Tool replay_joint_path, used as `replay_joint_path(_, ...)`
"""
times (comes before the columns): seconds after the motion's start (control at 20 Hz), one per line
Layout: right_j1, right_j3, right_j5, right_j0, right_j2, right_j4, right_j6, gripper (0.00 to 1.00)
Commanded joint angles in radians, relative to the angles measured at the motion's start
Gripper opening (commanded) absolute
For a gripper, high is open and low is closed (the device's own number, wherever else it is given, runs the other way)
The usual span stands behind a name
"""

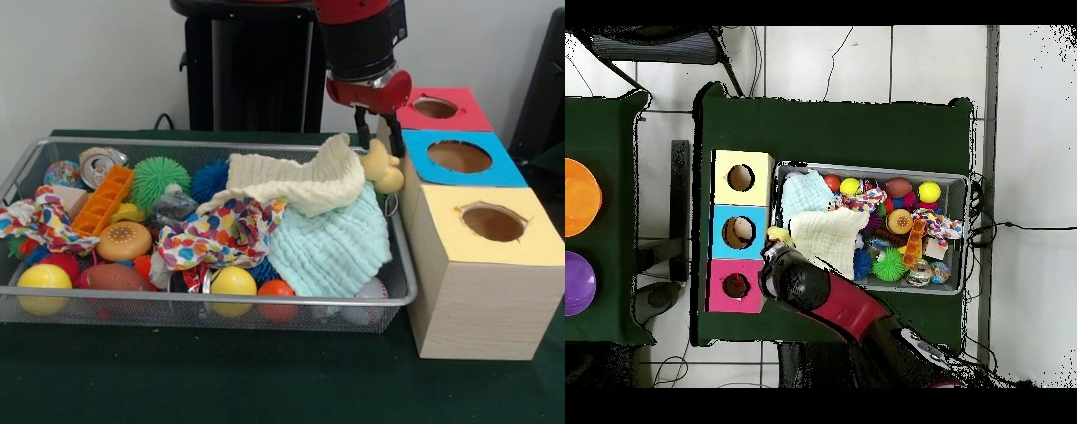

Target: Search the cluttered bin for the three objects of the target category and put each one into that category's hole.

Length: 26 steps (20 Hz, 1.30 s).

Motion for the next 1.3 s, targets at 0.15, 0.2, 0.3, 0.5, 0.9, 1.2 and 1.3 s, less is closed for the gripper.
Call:
replay_joint_path(0.15,-0.115,-0.196,0.237,0.104,-0.119,0.043,0.172,1.00)
replay_joint_path(0.2,-0.115,-0.199,0.235,0.107,-0.120,0.043,0.172,1.00)
replay_joint_path(0.3,-0.111,-0.212,0.249,0.120,-0.136,0.035,0.169,1.00)
replay_joint_path(0.5,-0.100,-0.219,0.232,0.119,-0.135,0.033,0.159,1.00)
replay_joint_path(0.9,-0.032,-0.240,0.147,0.075,-0.094,0.022,0.128,1.00)
replay_joint_path(1.2,0.032,-0.291,0.133,0.070,-0.115,-0.006,0.104,1.00)
replay_joint_path(1.3,0.042,-0.307,0.152,0.075,-0.134,-0.015,0.097,1.00)
